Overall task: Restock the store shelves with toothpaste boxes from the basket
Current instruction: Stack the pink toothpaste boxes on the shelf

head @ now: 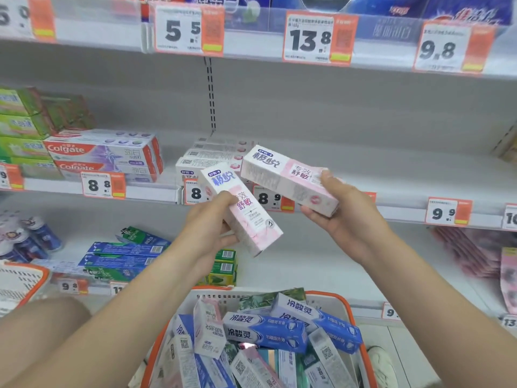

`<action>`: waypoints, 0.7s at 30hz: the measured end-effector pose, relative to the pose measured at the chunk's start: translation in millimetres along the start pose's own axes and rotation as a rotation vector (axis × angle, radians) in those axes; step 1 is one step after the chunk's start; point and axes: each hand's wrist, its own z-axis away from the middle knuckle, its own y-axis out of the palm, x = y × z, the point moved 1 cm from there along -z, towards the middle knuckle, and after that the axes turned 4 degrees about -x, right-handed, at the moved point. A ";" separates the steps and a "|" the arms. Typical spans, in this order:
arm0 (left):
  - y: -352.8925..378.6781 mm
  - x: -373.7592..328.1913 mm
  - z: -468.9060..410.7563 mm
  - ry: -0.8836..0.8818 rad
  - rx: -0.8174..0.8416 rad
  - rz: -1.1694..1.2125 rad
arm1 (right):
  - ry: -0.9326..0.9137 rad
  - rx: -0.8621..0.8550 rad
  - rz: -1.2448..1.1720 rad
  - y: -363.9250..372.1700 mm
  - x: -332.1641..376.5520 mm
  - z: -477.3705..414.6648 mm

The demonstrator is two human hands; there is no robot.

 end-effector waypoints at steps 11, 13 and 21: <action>6.6 -17.1 15.8 0.020 0.175 0.081 | -0.117 0.133 0.094 6.8 -11.2 6.5; 6.8 -15.8 15.6 0.009 0.153 0.020 | -0.186 0.146 0.159 8.2 -14.4 8.6; 8.5 -19.2 14.6 -0.189 0.195 0.184 | -0.257 0.169 0.307 9.3 -21.2 7.7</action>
